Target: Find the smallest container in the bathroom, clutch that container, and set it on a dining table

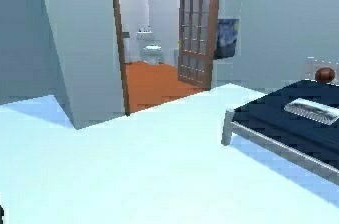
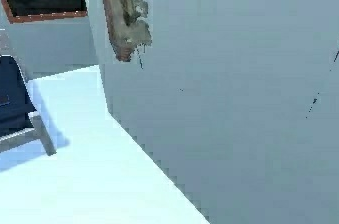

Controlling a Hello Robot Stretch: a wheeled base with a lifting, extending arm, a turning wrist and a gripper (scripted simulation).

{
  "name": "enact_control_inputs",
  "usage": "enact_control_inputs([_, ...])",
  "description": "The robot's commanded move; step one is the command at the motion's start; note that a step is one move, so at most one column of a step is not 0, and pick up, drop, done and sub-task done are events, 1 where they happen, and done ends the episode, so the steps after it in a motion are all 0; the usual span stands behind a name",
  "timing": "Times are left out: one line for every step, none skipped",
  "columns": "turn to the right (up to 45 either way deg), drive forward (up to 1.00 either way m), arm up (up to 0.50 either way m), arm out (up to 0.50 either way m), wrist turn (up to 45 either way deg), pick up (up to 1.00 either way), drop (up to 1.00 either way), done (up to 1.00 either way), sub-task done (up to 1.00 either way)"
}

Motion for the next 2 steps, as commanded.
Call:
enact_control_inputs([0.0,1.00,0.00,0.00,0.0,0.00,0.00,0.00,0.00])
enact_control_inputs([0.0,1.00,0.00,0.00,0.0,0.00,0.00,0.00,0.00])
